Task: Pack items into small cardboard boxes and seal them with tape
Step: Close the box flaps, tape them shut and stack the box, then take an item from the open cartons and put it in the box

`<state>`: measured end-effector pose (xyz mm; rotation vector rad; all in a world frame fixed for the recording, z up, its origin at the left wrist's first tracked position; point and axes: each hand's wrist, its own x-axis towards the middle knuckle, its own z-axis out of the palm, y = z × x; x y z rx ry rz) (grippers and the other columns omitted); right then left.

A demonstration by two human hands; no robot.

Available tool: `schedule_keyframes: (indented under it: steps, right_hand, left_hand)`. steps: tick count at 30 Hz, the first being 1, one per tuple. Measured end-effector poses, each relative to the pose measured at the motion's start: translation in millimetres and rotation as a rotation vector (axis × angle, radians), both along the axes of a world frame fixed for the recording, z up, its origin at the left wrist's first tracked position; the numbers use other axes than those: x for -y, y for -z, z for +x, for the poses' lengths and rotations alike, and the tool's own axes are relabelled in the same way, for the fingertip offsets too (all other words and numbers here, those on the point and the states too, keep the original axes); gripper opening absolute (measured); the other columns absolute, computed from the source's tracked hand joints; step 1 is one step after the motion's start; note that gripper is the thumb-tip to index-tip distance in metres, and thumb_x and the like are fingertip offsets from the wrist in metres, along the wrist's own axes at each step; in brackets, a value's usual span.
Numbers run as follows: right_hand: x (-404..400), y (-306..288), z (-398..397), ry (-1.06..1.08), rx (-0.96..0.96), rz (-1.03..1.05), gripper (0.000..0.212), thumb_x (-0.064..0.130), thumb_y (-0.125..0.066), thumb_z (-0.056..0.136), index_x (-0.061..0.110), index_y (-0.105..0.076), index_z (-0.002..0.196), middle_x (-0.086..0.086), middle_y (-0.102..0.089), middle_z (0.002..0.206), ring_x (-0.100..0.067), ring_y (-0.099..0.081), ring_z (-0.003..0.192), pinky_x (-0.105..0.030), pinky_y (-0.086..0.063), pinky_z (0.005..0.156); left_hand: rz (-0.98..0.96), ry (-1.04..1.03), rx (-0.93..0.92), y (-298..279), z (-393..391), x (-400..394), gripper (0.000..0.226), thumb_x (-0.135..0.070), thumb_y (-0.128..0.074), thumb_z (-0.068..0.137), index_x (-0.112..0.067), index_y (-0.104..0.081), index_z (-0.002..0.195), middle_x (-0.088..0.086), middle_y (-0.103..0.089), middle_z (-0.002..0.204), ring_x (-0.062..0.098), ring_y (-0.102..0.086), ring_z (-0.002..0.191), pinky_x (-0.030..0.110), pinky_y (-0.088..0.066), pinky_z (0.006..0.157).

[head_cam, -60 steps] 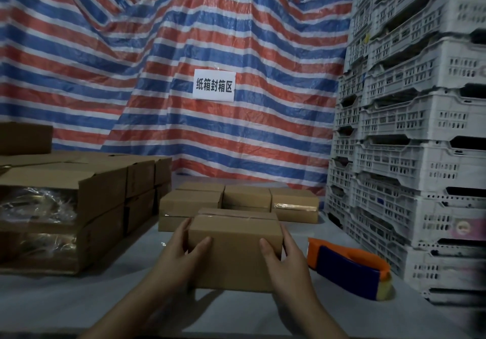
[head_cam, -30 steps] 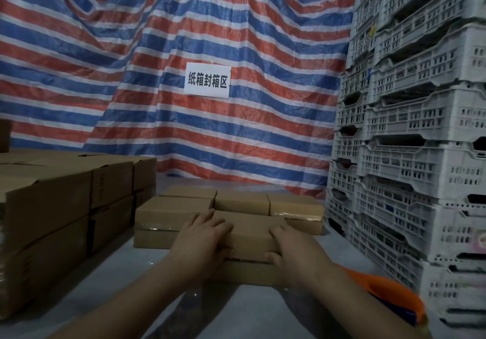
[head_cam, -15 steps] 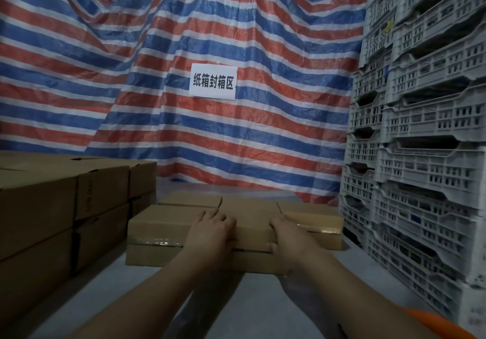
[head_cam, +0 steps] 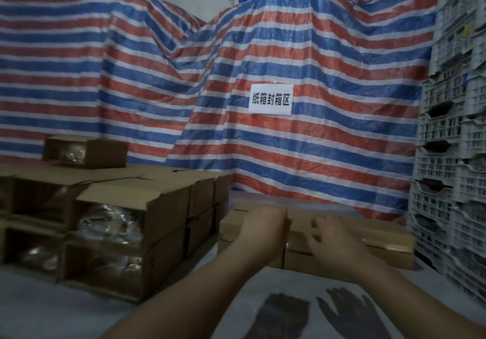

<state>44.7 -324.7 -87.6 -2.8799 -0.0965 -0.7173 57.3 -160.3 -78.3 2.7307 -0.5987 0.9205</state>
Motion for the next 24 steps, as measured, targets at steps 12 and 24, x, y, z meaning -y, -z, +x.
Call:
schedule_keyframes:
  steps: [12,24]
  right_hand:
    - [-180,-52,-51,-0.379,0.185,0.292,0.051,0.023,-0.051,0.097,0.02,-0.041,0.048,0.006,-0.038,0.038,-0.007,-0.04,0.039,-0.022,-0.027,0.045]
    - [-413,-175,133,-0.665,0.045,-0.01,0.023,0.038,-0.051,0.099,0.018,-0.057,0.107,-0.002,-0.061,0.1,-0.012,-0.054,0.075,-0.026,-0.044,0.06]
  left_hand:
    - [-0.177,-0.109,0.032,-41,-86,-186,0.034,-0.044,-0.041,0.102,-0.033,-0.047,0.07,-0.007,-0.055,0.07,0.006,-0.056,0.067,0.025,-0.047,0.068]
    - [-0.367,-0.614,0.213,-115,65,-438,0.037,-0.043,-0.028,0.106,-0.018,-0.053,0.091,0.002,-0.055,0.066,0.014,-0.055,0.056,0.026,-0.041,0.048]
